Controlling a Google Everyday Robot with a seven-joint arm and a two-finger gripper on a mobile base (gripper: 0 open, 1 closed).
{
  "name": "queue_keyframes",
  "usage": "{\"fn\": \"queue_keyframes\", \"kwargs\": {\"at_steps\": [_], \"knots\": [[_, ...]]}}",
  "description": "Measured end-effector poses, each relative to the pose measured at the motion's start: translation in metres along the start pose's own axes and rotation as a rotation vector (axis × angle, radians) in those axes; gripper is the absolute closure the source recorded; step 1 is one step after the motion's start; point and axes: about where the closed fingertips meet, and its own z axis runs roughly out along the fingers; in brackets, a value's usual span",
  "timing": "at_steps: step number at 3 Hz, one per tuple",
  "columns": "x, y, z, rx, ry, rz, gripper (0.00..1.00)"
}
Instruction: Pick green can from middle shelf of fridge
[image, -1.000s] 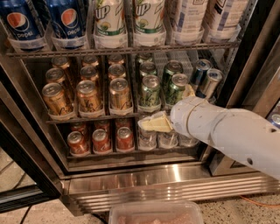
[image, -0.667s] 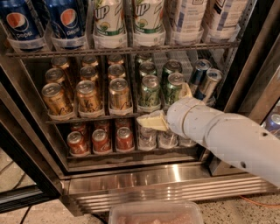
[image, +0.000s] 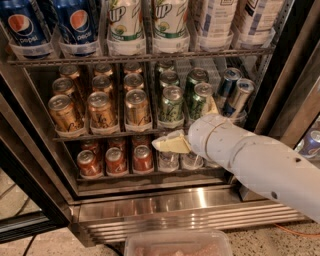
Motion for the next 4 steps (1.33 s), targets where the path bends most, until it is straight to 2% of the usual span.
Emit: {"fn": "queue_keyframes", "kwargs": {"at_steps": [1, 2, 3, 4], "knots": [[-0.002, 0.004, -0.007, -0.016, 0.014, -0.006, 0.00], [0.005, 0.006, -0.035, -0.002, 0.069, 0.016, 0.00], [0.006, 0.011, -0.060, 0.033, 0.102, 0.029, 0.00], [0.006, 0.012, -0.060, 0.032, 0.102, 0.029, 0.00]]}}
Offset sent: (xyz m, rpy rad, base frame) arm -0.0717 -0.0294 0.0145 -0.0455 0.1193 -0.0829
